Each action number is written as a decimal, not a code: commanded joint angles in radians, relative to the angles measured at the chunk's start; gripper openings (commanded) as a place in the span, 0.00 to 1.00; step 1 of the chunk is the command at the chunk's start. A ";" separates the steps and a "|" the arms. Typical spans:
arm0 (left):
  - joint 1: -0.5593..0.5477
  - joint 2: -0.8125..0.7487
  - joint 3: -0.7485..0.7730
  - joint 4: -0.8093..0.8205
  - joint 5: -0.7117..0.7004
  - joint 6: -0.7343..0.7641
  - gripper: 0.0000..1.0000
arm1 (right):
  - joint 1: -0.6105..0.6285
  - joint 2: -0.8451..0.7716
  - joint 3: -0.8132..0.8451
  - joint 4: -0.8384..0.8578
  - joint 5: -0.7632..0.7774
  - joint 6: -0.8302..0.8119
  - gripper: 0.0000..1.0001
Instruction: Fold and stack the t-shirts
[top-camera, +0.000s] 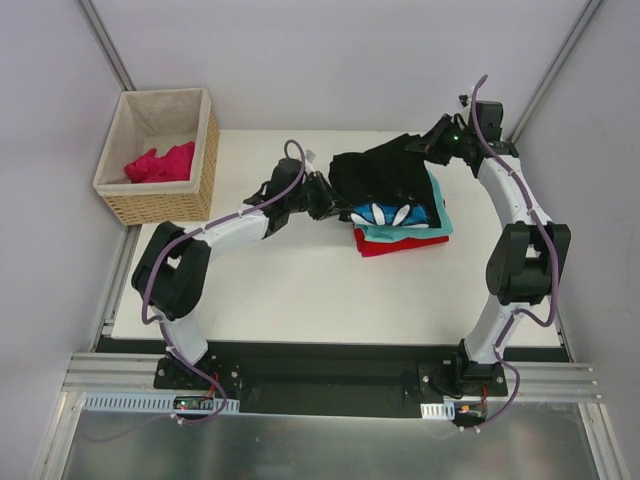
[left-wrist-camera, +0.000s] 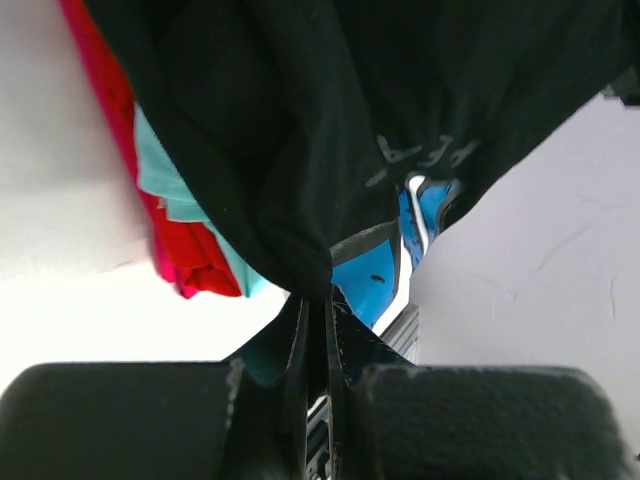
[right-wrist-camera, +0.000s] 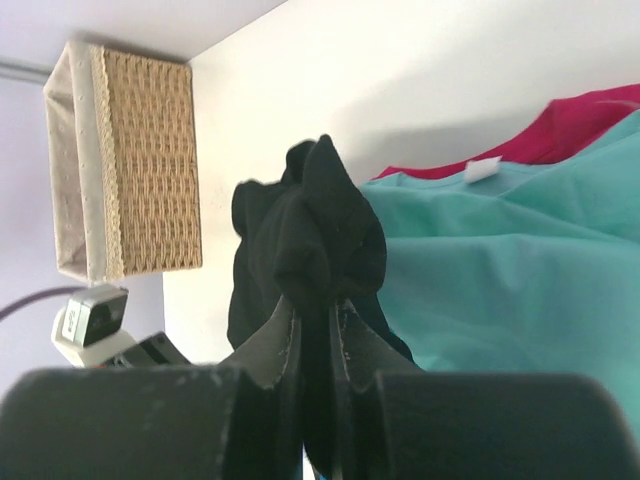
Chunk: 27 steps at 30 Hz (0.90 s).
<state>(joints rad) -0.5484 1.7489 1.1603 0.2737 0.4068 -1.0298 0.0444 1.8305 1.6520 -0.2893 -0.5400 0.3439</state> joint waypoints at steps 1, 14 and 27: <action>-0.059 0.047 0.084 0.032 0.015 -0.007 0.00 | -0.041 0.042 0.106 0.049 -0.037 0.046 0.00; -0.128 0.193 0.237 0.004 0.043 -0.007 0.00 | -0.109 0.101 0.154 0.048 -0.041 0.064 0.01; -0.127 0.158 0.121 0.036 0.036 0.005 0.00 | -0.135 0.130 0.071 0.087 -0.008 0.052 0.01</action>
<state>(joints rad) -0.6674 1.9602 1.3369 0.2878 0.4091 -1.0321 -0.0757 1.9507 1.7267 -0.2897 -0.5617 0.3813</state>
